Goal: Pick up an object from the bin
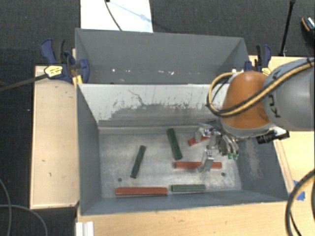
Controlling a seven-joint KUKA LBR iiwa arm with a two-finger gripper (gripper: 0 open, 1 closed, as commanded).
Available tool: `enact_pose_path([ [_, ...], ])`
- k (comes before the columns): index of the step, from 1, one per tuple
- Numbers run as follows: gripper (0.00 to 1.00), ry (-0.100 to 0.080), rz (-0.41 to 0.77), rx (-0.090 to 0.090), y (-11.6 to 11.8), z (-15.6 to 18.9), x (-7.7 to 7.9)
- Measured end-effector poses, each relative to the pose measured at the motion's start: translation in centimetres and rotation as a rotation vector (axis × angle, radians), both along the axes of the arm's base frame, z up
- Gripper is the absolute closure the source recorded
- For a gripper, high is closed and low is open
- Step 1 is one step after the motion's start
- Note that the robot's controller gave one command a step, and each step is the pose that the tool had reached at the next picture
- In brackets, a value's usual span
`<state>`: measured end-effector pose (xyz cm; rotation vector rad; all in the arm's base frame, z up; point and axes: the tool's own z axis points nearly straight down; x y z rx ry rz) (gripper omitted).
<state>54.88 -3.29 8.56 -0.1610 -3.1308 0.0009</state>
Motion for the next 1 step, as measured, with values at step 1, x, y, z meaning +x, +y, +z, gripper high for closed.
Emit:
enact_pose_path([
  [1,0.0,-0.005,0.013,0.0,-0.21,-1.62,-4.08],
])
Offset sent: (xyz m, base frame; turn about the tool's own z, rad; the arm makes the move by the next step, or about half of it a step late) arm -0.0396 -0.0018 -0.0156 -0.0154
